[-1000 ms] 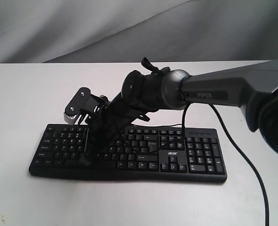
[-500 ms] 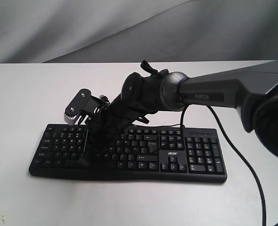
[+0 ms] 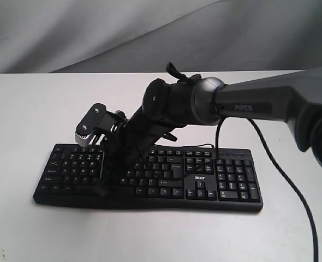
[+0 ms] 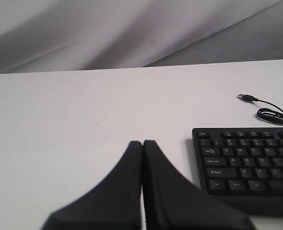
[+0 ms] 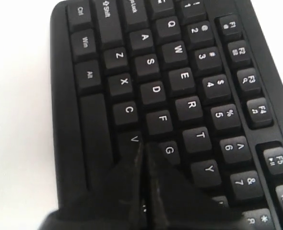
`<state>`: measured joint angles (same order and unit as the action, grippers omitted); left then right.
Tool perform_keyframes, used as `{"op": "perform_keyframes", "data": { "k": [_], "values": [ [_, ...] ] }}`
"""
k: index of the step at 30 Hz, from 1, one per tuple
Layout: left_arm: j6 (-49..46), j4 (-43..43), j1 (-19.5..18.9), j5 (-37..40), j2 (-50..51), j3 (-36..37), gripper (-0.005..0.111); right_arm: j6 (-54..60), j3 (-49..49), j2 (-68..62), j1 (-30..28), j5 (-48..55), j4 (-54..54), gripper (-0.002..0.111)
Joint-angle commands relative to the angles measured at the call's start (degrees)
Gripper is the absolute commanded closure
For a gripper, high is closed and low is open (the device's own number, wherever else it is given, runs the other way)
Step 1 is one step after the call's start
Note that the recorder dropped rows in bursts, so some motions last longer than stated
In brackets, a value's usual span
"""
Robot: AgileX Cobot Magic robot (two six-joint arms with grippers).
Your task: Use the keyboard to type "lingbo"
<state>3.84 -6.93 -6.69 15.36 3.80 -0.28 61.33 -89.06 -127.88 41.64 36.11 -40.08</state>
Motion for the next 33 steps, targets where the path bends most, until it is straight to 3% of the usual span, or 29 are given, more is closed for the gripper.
{"op": "perform_keyframes", "data": {
  "k": [1,25,33],
  "values": [
    [0.1,0.2,0.0,-0.3,0.2,0.3,0.106,-0.3,0.6,0.5,0.2,0.3,-0.3,0.108],
    [0.1,0.2,0.0,-0.3,0.2,0.3,0.106,0.0,0.6,-1.2,0.4,0.4,-1.0,0.108],
    [0.1,0.2,0.0,-0.3,0.2,0.3,0.106,-4.3,0.6,4.5,-0.4,0.4,6.1,0.108]
  ]
}}
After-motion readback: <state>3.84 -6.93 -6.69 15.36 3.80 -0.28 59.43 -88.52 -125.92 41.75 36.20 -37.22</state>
